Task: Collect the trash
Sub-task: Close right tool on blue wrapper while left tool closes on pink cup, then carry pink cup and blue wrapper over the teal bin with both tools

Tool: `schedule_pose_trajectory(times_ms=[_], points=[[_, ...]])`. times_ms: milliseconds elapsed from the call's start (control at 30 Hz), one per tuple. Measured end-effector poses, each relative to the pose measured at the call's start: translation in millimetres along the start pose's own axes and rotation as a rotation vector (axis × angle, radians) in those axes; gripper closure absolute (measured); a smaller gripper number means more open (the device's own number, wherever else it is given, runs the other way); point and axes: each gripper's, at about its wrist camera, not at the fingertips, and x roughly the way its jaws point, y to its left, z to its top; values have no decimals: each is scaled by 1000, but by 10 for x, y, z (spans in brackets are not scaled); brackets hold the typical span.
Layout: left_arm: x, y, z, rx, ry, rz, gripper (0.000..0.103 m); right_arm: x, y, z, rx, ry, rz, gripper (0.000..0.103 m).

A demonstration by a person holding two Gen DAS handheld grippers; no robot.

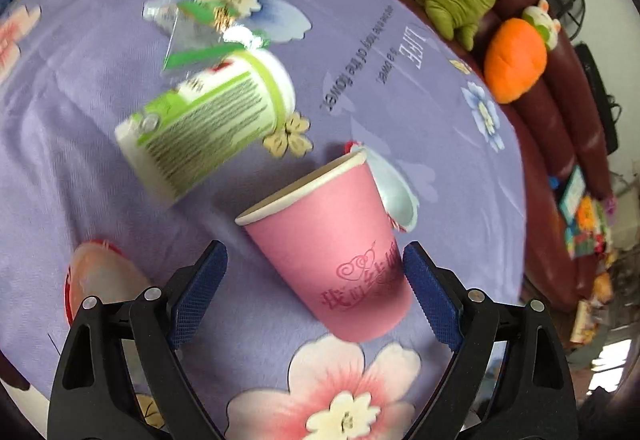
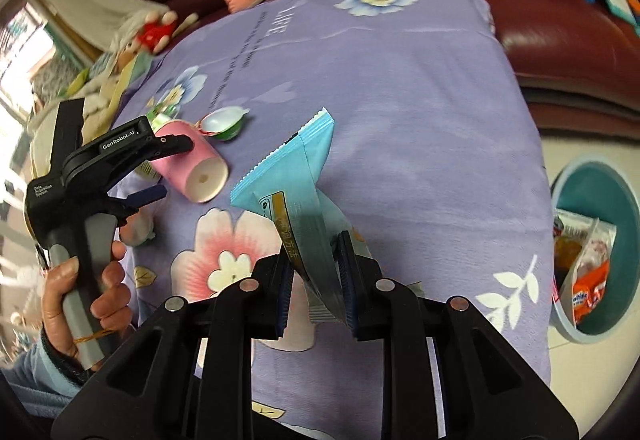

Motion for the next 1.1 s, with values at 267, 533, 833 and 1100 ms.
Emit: schedule_pose_trajectory(times_ms=[267,533,833,1100], points=[[138,-235,41,67,-27,62,14,23,-200,-34,58,-7,25,82],[77,-370,-44,171,-54,33,37,-10,-336,-53,100,-10,27,82],[-91,-437,-135,245,-69,-3,38,-114,-346,-78,112,-32,33,82],[-393,-551,-264,334,-86,-64,38,-302,-436,-133,146,-76,37,82]])
